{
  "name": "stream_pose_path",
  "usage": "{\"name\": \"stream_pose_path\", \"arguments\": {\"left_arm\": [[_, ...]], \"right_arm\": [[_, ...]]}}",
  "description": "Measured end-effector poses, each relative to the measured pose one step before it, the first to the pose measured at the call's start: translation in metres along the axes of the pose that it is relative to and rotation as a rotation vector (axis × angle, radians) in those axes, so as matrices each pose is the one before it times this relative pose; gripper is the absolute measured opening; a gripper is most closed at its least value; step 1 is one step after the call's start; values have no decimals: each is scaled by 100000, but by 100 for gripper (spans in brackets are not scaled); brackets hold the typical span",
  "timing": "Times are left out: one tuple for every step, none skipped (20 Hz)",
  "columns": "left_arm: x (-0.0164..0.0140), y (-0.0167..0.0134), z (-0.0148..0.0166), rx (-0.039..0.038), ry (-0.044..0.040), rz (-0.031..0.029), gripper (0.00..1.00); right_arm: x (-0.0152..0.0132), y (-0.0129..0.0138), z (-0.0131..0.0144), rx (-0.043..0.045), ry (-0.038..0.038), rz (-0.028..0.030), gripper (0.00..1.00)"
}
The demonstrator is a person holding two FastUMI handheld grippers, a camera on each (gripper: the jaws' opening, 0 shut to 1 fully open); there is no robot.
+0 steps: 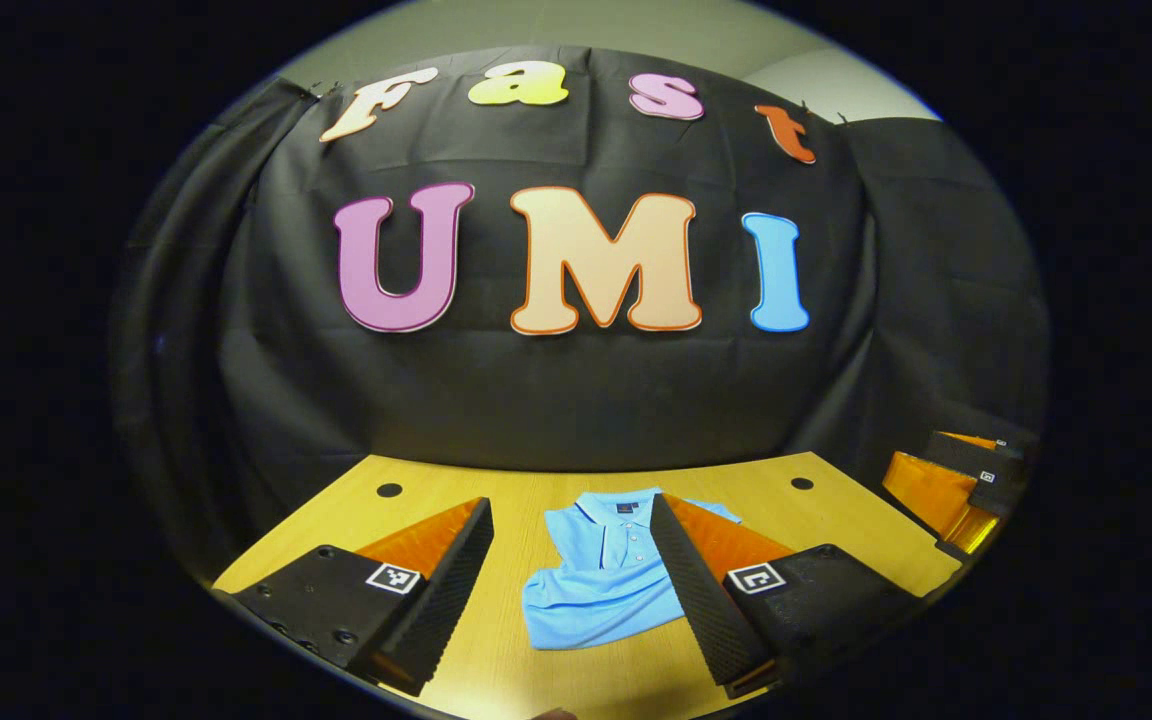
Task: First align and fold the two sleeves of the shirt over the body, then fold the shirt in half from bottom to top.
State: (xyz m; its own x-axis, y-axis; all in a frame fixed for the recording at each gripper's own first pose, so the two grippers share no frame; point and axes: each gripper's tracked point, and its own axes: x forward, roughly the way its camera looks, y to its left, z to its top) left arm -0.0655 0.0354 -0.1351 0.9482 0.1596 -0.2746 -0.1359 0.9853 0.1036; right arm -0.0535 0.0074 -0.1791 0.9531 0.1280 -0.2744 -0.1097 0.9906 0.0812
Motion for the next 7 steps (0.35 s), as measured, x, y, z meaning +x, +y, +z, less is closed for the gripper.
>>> {"name": "stream_pose_path", "arguments": {"left_arm": [[-977,-40,229,1039,575,-339,95],[-910,-267,165,366,426,-1136,95],[-742,-288,450,91,-406,-1378,95],[-736,-63,519,-28,-972,-608,95],[-424,88,520,331,-1104,-124,95],[-389,51,392,166,-1100,279,95],[-244,-93,392,-147,-1098,-36,95]], "right_arm": [[-810,59,127,275,520,-367,98],[-815,83,372,-504,-565,160,98],[-707,150,918,-785,-2388,147,98],[-433,27,781,-823,-2560,103,97],[-434,77,-8,-153,-715,139,97],[-464,266,-20,859,530,895,97],[-333,197,43,508,-171,417,97]]}}
